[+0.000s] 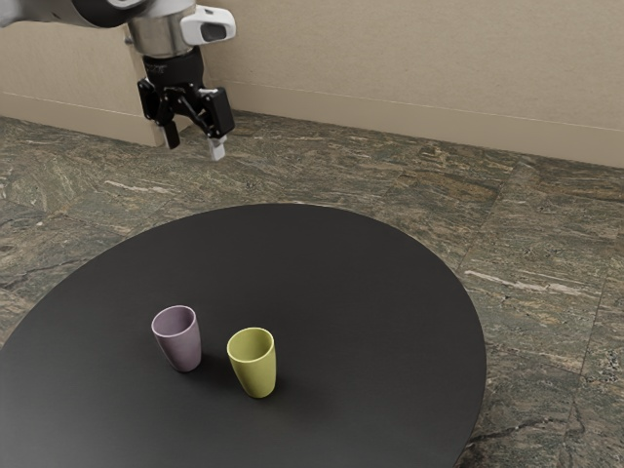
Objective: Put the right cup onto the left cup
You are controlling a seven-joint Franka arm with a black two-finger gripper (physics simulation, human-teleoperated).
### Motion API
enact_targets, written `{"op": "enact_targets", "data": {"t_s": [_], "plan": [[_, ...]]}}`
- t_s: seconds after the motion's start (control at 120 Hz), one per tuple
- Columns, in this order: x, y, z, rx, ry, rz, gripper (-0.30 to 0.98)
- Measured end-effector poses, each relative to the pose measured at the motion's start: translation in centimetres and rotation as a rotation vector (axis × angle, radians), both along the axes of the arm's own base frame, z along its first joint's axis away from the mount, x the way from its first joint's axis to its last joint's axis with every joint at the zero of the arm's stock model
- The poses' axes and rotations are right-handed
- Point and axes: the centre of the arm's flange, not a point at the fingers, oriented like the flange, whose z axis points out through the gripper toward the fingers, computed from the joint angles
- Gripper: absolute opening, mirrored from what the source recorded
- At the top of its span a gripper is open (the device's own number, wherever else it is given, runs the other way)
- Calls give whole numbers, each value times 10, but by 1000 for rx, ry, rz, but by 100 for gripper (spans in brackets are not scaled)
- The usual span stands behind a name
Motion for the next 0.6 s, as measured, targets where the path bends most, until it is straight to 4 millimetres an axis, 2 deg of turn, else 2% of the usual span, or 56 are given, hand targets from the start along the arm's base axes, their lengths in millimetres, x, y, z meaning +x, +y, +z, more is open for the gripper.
{"op": "enact_targets", "data": {"t_s": [0.3,0.492,0.6], "plan": [[6,1,-9,2,7,5,66],[26,8,-44,11,45,24,66],[35,-1,-63,14,56,9,66]]}}
